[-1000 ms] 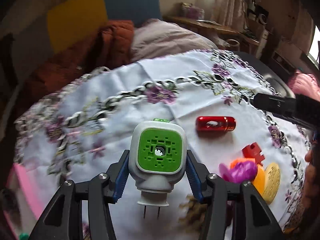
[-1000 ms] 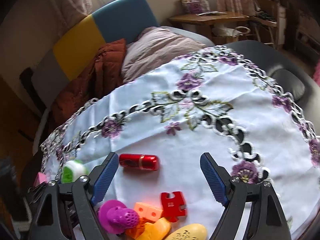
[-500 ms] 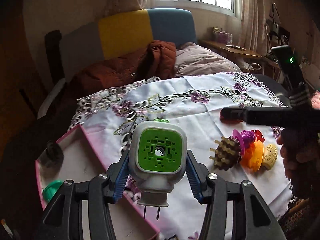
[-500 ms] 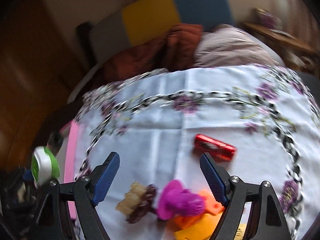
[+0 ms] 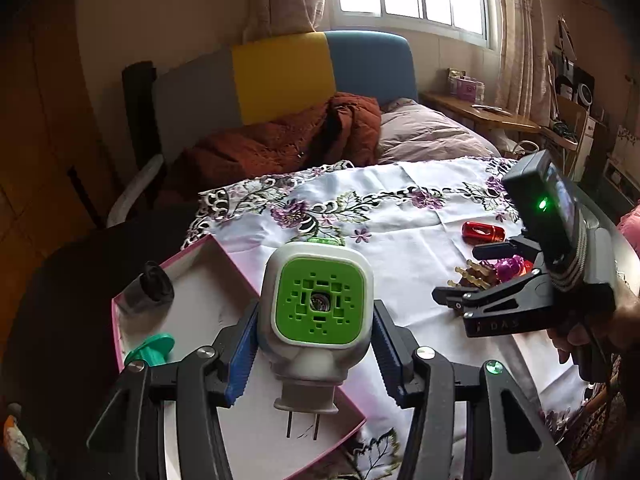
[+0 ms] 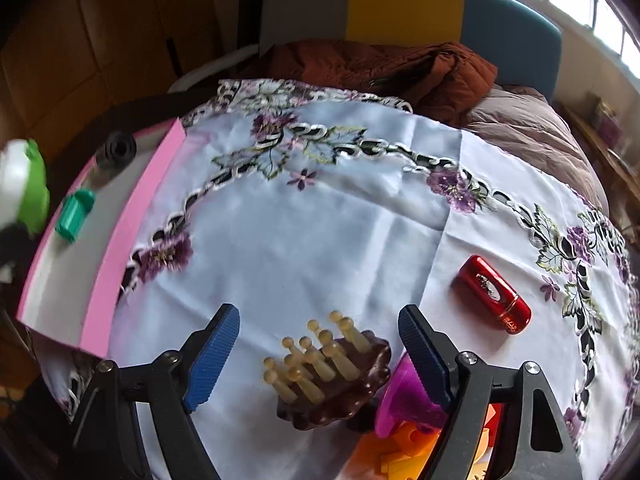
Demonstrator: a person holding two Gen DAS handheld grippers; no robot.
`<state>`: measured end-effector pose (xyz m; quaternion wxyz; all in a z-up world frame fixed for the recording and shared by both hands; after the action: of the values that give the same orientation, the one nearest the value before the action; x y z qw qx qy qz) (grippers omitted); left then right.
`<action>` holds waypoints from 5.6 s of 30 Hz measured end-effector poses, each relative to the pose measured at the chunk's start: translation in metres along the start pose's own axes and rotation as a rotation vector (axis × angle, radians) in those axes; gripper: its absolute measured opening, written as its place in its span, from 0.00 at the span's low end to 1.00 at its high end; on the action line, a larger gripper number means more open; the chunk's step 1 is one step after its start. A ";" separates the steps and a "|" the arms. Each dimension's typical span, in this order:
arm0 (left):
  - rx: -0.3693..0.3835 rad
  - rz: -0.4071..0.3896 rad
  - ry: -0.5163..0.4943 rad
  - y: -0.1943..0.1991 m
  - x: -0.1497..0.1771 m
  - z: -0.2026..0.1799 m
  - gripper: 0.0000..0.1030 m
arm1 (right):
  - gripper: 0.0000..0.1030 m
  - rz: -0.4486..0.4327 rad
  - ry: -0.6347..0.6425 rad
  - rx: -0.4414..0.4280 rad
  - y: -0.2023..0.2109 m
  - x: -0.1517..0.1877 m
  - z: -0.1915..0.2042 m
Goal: Organize rigid objects
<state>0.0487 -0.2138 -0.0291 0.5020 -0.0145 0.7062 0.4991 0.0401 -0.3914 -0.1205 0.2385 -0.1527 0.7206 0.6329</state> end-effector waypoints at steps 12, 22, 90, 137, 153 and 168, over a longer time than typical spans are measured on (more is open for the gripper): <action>-0.012 -0.006 0.024 0.011 0.008 0.012 0.52 | 0.62 0.060 0.083 0.049 -0.016 0.013 0.011; -0.018 0.019 0.044 0.008 0.019 0.017 0.52 | 0.62 0.063 0.050 -0.018 -0.012 0.008 0.022; -0.004 0.212 0.462 -0.047 0.100 0.158 0.52 | 0.62 0.060 0.120 0.028 -0.013 0.011 0.029; -0.103 0.062 0.417 0.037 0.103 0.142 0.52 | 0.62 0.074 -0.024 0.153 -0.013 0.006 0.034; -0.092 0.055 0.459 0.041 0.112 0.154 0.52 | 0.62 -0.061 -0.037 0.001 0.032 -0.041 0.104; -0.105 0.052 0.512 0.046 0.121 0.174 0.52 | 0.62 -0.036 0.051 -0.200 0.006 -0.097 0.228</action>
<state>0.0857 -0.0072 -0.0849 0.2925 -0.1481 0.7834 0.5280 0.1528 -0.1744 -0.0832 0.2149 -0.2049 0.6568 0.6932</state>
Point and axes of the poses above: each gripper's, at about its wrist camera, not at the fingertips, and y roughly against the way its jaws point, z to its left, x to its underside, the point moved 5 cm from there along -y, roughly the way its jaws point, and after that the axes turned 8 degrees about x, right-handed, at the moved point
